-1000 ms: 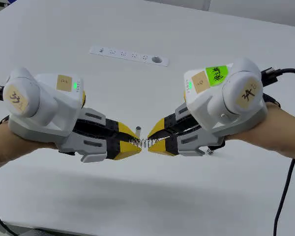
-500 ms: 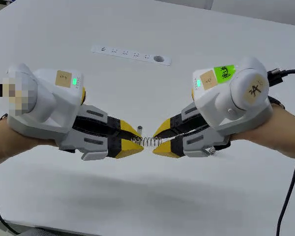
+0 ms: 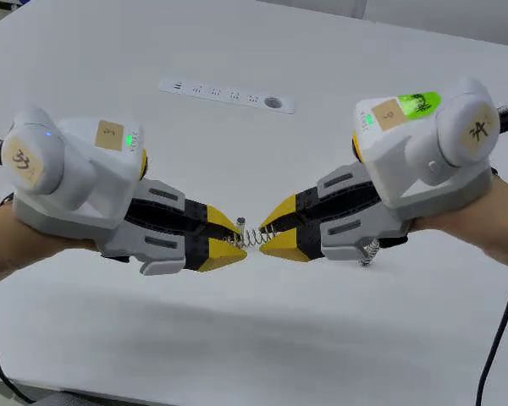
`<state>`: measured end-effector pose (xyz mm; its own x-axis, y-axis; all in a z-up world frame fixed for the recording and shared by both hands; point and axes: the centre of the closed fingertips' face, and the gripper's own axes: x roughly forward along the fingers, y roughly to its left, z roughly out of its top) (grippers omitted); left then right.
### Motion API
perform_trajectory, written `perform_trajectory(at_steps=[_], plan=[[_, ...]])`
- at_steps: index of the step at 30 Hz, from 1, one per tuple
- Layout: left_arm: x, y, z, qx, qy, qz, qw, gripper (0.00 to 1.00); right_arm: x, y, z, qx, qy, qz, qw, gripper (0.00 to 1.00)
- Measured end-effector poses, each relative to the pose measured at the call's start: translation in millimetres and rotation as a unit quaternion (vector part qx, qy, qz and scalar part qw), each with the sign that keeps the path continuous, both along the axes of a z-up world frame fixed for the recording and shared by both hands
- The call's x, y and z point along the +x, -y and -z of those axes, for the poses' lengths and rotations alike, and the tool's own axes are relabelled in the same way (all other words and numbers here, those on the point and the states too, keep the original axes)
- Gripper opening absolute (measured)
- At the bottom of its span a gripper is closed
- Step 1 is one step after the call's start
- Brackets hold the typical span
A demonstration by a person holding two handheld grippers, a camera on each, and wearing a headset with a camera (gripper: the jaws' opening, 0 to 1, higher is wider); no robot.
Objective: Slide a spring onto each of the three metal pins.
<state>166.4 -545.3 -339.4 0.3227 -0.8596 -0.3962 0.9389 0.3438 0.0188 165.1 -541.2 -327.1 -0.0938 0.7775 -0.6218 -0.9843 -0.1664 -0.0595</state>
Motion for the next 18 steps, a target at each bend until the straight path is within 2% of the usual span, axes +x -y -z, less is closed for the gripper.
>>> perform_trajectory(at_steps=[4,8,18], plan=[[0.8,0.4,0.2,0.002,0.001,-0.001,1.0000,0.10,-1.7,-2.2,-3.1,0.009,-0.005,0.000,1.0000,0.11],[-0.3,1.5,1.7,0.003,-0.001,0.000,1.0000,0.10,-5.8,-7.1,-9.7,0.030,-0.020,0.002,0.9993,0.11],[-2.0,8.7,3.1,0.001,-0.002,0.005,1.0000,0.10,-10.8,-17.8,-18.8,0.057,-0.045,0.008,0.9973,0.11]])
